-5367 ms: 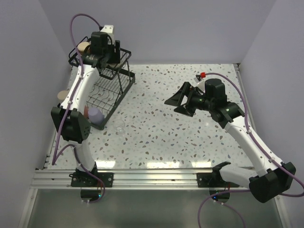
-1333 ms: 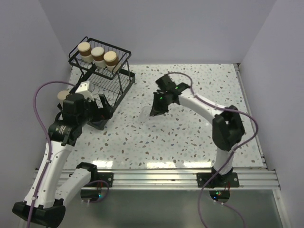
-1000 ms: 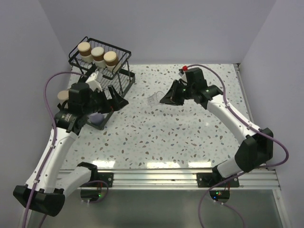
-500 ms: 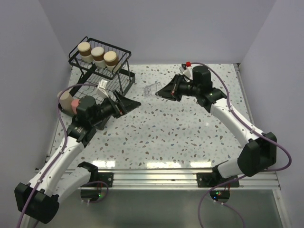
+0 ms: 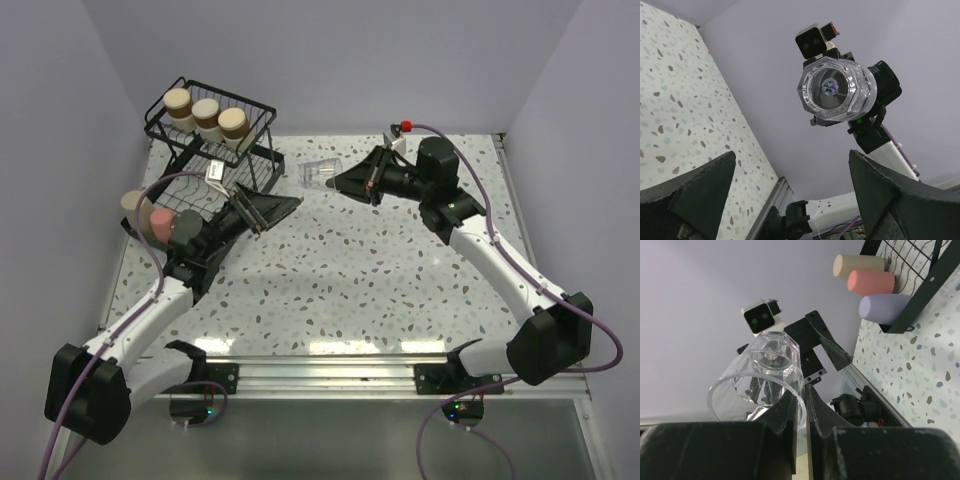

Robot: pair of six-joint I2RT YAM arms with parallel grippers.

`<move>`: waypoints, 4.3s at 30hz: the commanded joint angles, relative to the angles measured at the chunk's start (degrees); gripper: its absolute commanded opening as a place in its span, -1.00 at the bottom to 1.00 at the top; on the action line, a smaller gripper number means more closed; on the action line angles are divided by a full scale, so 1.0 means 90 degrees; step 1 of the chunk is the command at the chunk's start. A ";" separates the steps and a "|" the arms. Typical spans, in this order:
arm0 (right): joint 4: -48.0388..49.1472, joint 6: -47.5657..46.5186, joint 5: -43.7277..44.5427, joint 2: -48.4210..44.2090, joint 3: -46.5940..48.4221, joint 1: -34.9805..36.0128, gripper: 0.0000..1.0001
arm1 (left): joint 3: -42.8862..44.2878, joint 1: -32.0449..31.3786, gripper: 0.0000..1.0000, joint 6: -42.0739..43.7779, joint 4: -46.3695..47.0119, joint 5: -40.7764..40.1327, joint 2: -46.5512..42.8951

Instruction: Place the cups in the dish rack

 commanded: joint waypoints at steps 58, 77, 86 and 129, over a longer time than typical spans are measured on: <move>0.0900 0.0328 0.0161 -0.0114 -0.0256 0.0843 -1.00 | -0.0251 -0.0026 -0.33 -0.1227 0.2685 0.0195 0.0041; -0.1179 -0.1204 0.0414 -0.0612 -0.0197 0.0473 0.47 | 0.1913 0.0550 -1.00 0.1417 -0.2162 0.0000 -0.0292; -0.2293 -0.1967 0.0610 -0.1100 -0.0499 0.0140 0.48 | 0.4092 0.0931 -1.00 0.4289 -0.6315 -0.1883 0.0108; -0.3739 -0.2749 0.0971 -0.2106 -0.1623 0.0081 0.47 | 0.3499 0.2142 -1.00 0.5873 -0.6349 -0.4630 0.2686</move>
